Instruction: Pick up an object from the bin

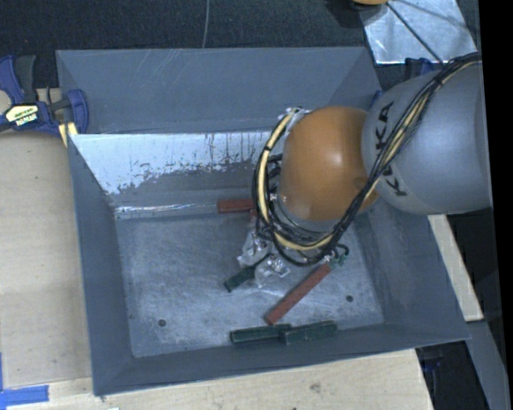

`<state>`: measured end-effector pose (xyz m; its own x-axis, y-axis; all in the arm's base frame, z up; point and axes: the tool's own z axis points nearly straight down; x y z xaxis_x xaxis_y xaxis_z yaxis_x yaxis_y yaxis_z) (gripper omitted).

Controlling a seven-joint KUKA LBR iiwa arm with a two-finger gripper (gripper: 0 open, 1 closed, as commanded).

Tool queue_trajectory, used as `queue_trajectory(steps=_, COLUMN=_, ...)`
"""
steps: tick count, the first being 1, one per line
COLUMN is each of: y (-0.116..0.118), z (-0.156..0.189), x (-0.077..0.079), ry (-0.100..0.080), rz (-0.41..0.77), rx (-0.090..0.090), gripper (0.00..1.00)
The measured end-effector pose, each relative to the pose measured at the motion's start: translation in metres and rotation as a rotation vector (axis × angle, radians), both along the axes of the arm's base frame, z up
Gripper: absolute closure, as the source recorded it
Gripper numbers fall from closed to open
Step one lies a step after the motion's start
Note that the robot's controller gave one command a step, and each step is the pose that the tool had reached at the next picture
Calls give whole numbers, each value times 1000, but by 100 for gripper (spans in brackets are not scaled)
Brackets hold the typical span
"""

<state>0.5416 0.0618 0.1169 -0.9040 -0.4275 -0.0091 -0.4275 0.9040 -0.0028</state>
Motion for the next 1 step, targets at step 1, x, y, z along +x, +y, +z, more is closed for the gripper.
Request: queue_trajectory(steps=1, y=47, z=151, x=15, ry=0, rz=-5, rx=1, gripper=100)
